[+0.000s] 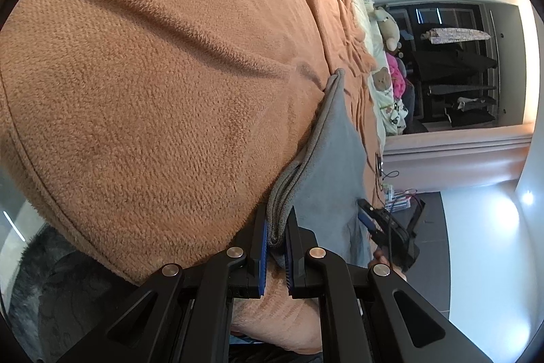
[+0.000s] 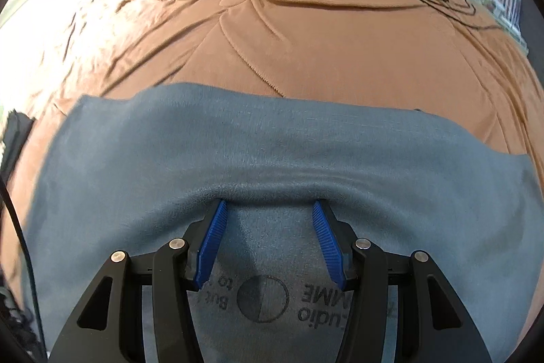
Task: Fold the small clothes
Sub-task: 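Pinch the grey shirt's folded edge with the right gripper while the left gripper holds its edge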
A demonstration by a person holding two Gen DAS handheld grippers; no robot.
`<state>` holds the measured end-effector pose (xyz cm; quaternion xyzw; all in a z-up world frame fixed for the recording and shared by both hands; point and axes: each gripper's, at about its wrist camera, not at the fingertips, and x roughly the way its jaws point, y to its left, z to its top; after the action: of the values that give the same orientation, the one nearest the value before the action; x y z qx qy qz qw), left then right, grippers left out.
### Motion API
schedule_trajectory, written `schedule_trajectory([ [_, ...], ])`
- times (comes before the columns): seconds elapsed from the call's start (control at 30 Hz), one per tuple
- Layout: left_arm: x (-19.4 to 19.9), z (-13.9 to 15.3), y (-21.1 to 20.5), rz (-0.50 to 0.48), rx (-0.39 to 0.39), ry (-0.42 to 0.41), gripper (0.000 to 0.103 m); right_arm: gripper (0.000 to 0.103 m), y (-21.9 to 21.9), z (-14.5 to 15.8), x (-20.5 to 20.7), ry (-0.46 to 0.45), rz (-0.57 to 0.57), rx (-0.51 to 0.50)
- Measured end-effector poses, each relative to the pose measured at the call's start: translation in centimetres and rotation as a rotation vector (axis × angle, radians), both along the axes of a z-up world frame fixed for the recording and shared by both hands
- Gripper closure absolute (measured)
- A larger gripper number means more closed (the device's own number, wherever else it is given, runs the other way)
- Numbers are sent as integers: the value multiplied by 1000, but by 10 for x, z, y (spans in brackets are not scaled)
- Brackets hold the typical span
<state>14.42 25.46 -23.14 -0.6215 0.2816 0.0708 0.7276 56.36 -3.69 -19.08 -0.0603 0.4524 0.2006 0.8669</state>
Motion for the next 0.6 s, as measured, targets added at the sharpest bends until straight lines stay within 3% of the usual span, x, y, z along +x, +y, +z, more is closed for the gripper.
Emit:
schedule_trajectory([
  [0.27,1,-1,3,2,-20,-10,95,52,-22,6,-21,17,24,1],
  [0.4,0,-2,4,4,-20,-5,95,52,-14,4,-6,19,15,-8],
  [0.6,-1,-1,3,8,-28,1,95,68,-2,2,25,35,-60,-21],
])
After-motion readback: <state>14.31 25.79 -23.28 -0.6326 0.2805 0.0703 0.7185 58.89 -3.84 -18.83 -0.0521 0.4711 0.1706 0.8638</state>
